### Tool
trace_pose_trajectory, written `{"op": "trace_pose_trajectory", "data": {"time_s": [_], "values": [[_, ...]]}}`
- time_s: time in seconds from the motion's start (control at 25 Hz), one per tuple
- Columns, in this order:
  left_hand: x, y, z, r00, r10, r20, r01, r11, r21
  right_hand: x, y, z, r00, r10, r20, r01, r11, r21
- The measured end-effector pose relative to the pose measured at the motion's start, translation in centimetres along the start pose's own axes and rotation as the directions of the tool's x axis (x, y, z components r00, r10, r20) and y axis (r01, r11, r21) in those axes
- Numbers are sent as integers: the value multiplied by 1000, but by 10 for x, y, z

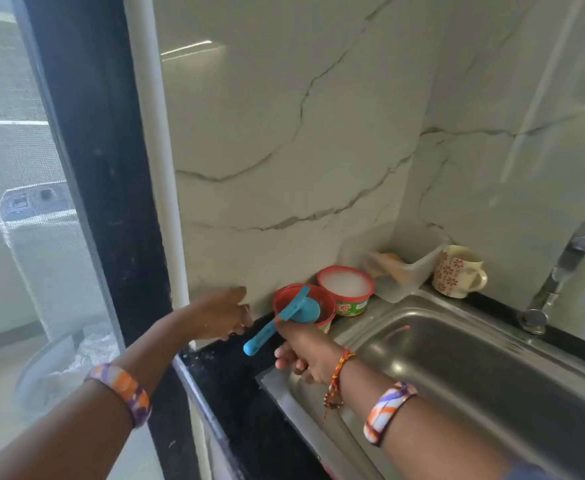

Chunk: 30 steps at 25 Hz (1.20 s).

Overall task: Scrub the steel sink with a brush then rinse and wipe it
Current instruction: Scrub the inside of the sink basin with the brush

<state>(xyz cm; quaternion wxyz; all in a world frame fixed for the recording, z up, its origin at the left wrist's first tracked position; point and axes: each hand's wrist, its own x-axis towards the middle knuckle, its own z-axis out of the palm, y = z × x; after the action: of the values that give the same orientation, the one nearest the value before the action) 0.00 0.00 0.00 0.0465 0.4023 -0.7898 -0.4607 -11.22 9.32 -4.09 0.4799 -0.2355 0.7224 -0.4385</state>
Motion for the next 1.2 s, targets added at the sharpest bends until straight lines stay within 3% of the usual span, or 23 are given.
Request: {"op": "trace_pose_trajectory", "data": {"time_s": [0.12,0.24,0.4,0.56,0.76,0.96,1.08,1.2], "values": [[-1,-1,13,995,-29,99,45,986,-158,8,1,8,996,-27,-88,28,999,16],[-5,5,16,993,44,112,-24,985,-171,5,-3,1,992,-46,-113,45,999,-17],[9,15,7,989,146,7,-146,985,91,-19,-22,-39,984,-154,-89,143,982,-119],[37,33,10,940,337,-53,-262,811,523,-33,-48,-87,907,-379,-185,333,913,-236],[81,52,35,916,378,134,-363,641,676,9,-59,-129,780,-511,-362,283,803,-524],[118,55,56,877,402,263,-438,442,783,56,-35,-135,796,-467,-386,178,790,-587],[122,55,59,861,421,284,-453,384,805,63,-28,-134,807,-467,-362,179,776,-604],[127,53,58,843,461,277,-473,389,791,61,-31,-135,767,-508,-391,211,776,-595]]}}
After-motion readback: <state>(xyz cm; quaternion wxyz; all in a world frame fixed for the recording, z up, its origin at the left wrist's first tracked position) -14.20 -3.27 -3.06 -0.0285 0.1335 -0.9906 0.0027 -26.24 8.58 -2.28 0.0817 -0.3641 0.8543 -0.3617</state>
